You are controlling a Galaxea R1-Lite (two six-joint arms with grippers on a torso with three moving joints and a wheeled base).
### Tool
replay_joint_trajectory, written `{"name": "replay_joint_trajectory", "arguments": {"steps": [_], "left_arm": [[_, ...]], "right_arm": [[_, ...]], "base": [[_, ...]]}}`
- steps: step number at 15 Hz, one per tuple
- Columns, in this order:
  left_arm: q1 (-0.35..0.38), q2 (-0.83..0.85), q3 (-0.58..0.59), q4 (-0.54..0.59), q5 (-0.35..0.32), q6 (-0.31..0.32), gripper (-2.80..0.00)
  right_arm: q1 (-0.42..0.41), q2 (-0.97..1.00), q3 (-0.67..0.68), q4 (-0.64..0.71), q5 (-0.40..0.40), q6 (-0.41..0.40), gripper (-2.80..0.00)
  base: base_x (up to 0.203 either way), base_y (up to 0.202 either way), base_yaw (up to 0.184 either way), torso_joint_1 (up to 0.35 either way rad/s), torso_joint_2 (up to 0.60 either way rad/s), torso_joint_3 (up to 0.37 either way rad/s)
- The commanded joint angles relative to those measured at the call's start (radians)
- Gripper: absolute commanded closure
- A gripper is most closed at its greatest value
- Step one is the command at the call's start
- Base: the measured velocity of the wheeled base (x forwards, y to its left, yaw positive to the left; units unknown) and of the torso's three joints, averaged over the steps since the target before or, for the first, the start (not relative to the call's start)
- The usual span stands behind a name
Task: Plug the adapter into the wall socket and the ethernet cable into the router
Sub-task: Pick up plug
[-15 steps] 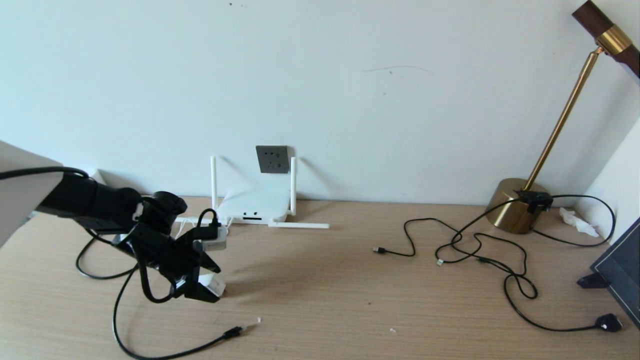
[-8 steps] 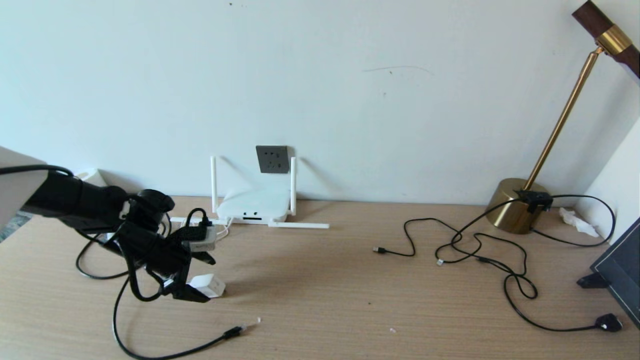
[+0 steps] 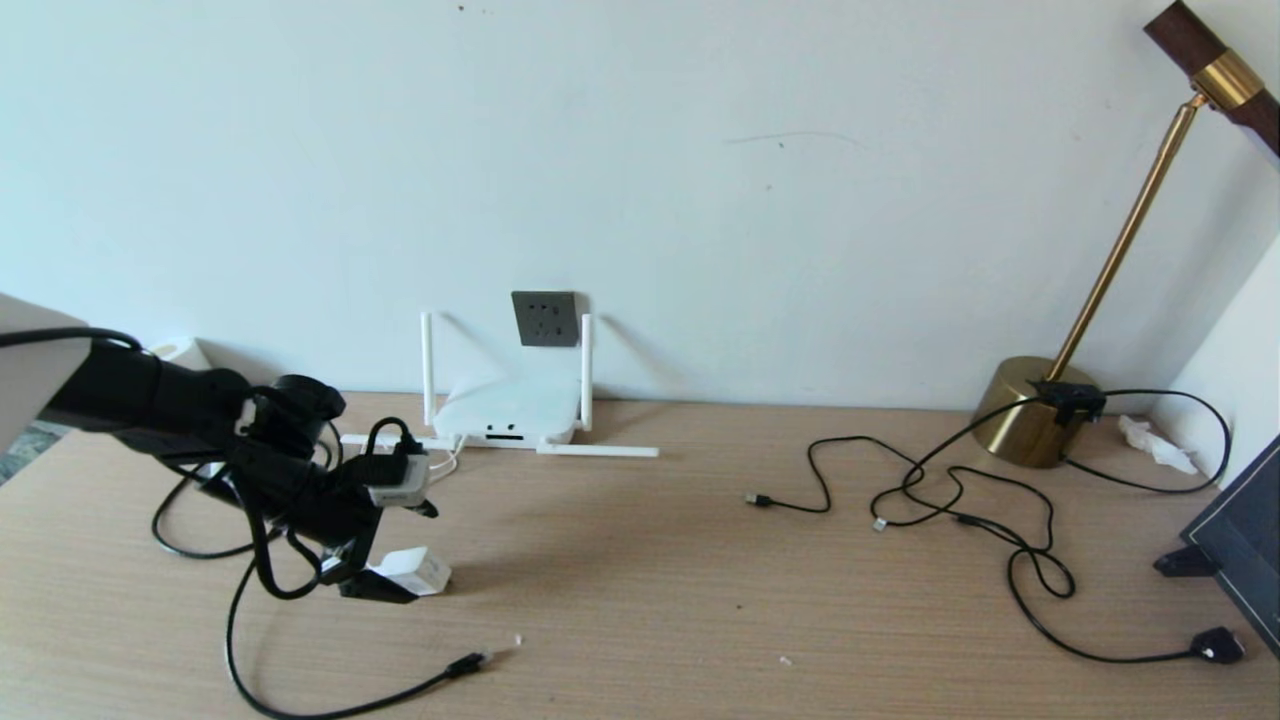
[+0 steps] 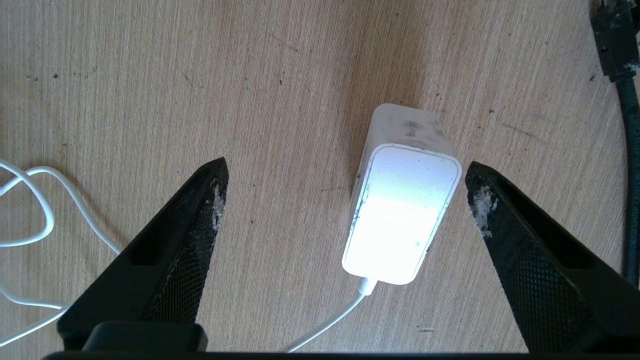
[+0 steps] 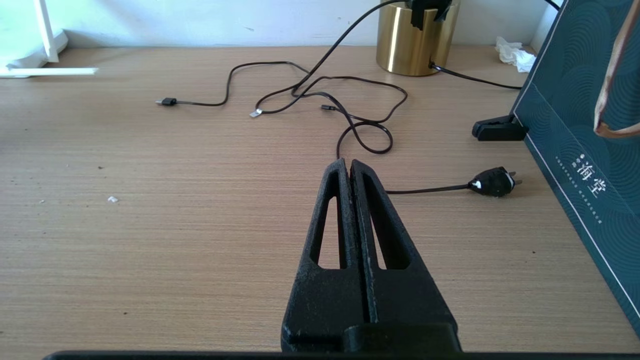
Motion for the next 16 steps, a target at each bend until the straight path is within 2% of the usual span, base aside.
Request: {"name": "replay_joint_trajectory", "arguments": {"steps": [1,6,9,16], "left_arm": [[-0.003,-0.001,0.0,0.002,-0.003,0.009,-2.8],[-0.003,0.004,-0.002,0.002,-0.001,0.009,-2.8],[-0.001,0.002,-0.002,0.002,-0.001,0.037,-2.8],[-0.003,0.01,-0.002,0.002,-0.001,0.037,-2.8]], "right_arm": [[0.0,-0.001,0.0,0.0,0.0,0.0,0.0],[0.0,-0.001,0.0,0.0,0.0,0.0,0.0],[0.0,0.001,0.0,0.0,0.0,0.0,0.0],[0.0,-0.001,0.0,0.0,0.0,0.0,0.0]], "base": [[0.0,0.0,0.0,0.0,0.0,0.0],[0.0,0.0,0.0,0.0,0.0,0.0],[0.0,0.0,0.0,0.0,0.0,0.0],[0.0,0.0,0.0,0.0,0.0,0.0]]}}
